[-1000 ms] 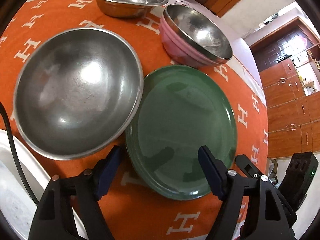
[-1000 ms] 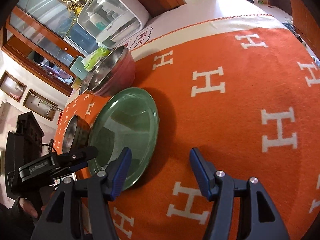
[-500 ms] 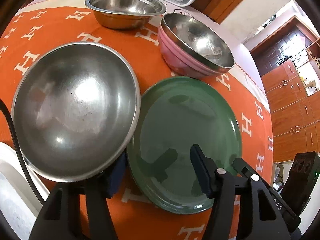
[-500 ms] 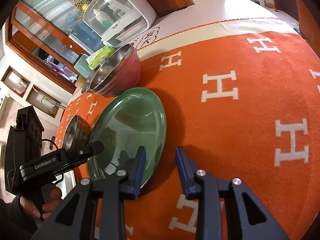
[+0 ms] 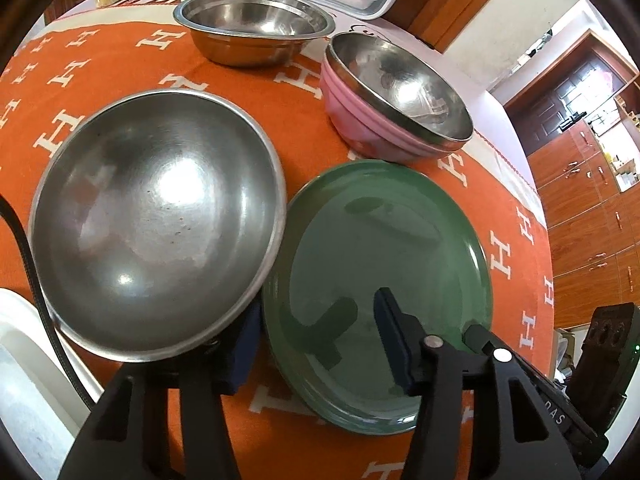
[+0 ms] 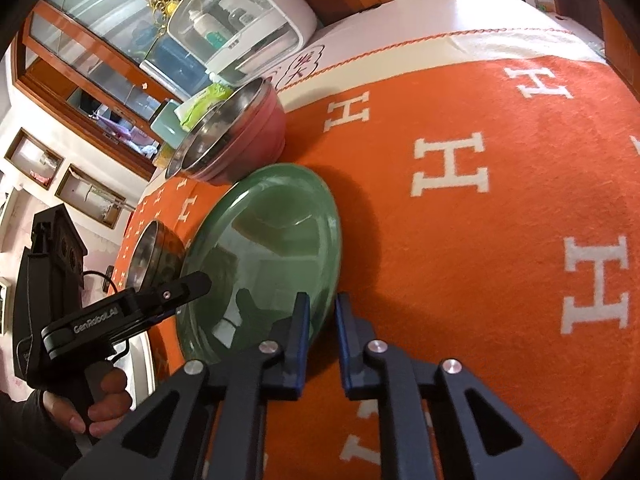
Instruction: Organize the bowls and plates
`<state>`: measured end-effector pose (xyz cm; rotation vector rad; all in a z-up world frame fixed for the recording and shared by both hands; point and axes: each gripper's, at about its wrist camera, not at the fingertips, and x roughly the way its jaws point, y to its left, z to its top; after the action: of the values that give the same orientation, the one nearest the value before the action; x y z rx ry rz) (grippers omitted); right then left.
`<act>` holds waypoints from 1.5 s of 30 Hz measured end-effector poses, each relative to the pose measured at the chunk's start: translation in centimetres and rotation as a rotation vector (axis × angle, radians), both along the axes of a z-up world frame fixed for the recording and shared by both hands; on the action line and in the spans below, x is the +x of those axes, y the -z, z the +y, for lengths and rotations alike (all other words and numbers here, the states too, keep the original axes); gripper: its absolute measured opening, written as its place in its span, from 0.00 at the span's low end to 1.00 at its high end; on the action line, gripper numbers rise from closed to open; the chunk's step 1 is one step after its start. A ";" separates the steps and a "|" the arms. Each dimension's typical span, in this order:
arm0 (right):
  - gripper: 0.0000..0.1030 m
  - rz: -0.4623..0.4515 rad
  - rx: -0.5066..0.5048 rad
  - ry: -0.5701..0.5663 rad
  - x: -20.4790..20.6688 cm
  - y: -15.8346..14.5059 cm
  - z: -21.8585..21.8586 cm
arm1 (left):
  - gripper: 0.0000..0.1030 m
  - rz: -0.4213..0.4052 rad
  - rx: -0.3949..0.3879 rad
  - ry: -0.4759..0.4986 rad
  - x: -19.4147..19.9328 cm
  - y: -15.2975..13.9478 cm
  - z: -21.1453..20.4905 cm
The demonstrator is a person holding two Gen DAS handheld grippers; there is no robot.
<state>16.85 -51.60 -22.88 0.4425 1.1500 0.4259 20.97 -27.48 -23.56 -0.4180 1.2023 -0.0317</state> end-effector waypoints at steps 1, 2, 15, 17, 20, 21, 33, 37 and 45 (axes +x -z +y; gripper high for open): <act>0.12 0.001 -0.004 0.000 0.0 0.0 0.0 | 0.46 0.000 -0.001 -0.002 0.0 0.0 0.1; 0.12 0.004 -0.006 -0.002 0.0 -0.1 0.1 | 0.46 0.002 -0.001 -0.003 0.0 0.0 0.2; 0.12 0.047 -0.054 -0.011 -0.5 -0.6 0.4 | 0.23 0.039 0.037 -0.010 -0.7 0.0 0.9; 0.12 0.050 -0.058 -0.005 -0.8 -0.8 0.3 | 0.23 0.049 0.027 -0.003 -1.0 0.0 0.9; 0.12 0.048 -0.060 0.001 -1.1 -1.1 0.1 | 0.23 0.057 0.027 0.010 -1.2 -0.2 0.4; 0.12 0.047 -0.063 0.004 -1.3 -1.3 0.0 | 0.23 0.059 0.029 0.017 -1.4 -0.3 0.3; 0.12 0.006 -0.077 0.040 -3.8 -3.8 -1.0 | 0.23 -0.001 0.011 0.117 -3.7 -3.4 -0.9; 0.12 -0.026 -0.089 0.046 -5.1 -5.1 -1.0 | 0.23 -0.039 0.011 0.145 -4.7 -4.8 -1.2; 0.13 -0.086 -0.114 0.029 -7.8 -7.5 -0.3 | 0.23 -0.117 -0.006 0.146 -6.7 -7.7 -0.5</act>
<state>9.04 -51.88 -15.40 0.3381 1.0773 0.3496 14.24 -27.93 -15.86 -0.3286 1.1155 -0.1837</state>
